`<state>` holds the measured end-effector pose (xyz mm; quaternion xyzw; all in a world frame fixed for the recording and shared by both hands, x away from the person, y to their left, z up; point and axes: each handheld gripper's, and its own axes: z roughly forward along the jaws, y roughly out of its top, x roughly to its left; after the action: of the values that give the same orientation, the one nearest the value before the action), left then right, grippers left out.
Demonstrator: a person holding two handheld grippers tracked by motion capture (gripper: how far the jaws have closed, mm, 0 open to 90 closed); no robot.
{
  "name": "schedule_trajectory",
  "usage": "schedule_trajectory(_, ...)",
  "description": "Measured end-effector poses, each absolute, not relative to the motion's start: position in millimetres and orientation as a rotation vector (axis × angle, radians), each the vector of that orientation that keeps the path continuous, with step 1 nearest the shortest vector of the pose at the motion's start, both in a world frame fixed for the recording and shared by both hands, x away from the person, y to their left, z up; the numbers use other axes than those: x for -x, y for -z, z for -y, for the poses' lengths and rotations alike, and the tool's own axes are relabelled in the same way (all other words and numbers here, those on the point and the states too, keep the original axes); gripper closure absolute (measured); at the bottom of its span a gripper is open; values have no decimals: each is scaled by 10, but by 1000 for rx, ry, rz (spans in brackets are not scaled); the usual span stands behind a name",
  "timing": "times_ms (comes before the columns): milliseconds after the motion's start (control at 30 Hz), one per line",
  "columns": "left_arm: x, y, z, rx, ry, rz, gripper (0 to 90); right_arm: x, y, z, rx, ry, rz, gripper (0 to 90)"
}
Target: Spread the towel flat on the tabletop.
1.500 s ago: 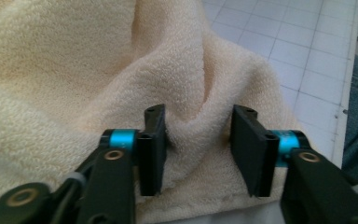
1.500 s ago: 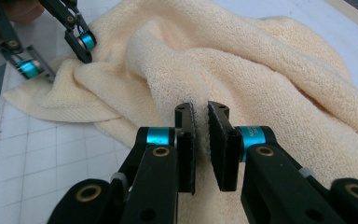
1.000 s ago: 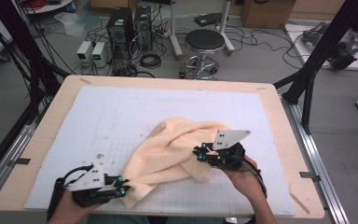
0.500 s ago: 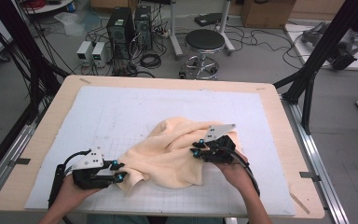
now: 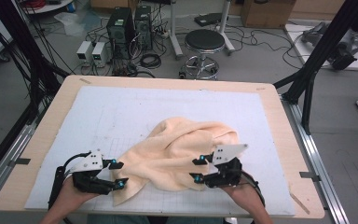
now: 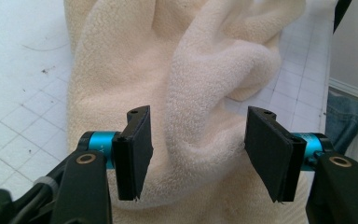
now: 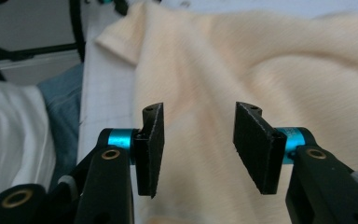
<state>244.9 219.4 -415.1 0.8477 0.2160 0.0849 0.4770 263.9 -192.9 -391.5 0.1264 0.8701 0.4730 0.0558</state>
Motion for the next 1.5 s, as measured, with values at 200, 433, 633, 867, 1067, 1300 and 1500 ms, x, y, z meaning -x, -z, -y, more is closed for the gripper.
schedule_trajectory(200,-2509,4311,-2153,-2141,-195,-575,383,-2618,4206,1870,-385,-1336,-2747,485)
schedule_trajectory(433,-2553,4396,-2107,-2208,-170,-594,661,-2663,4308,1823,-328,-1221,-2819,819)
schedule_trajectory(633,-2409,4300,-2139,-2182,-181,-533,808,-2513,4185,1908,-285,-1298,-2806,844)
schedule_trajectory(867,-2120,4139,-2244,-2111,-170,-438,816,-2162,3984,2164,-302,-1403,-2718,841)
schedule_trajectory(1067,-2110,4100,-2187,-2090,-162,-426,546,-2061,3891,2238,-336,-1487,-2677,674)
schedule_trajectory(1300,-2440,4158,-2020,-2089,-110,-453,369,-2370,3961,2063,-363,-1477,-2686,516)
schedule_trajectory(1500,-2430,4238,-1877,-2155,-87,-355,389,-2429,4168,1694,-202,-1421,-2813,511)
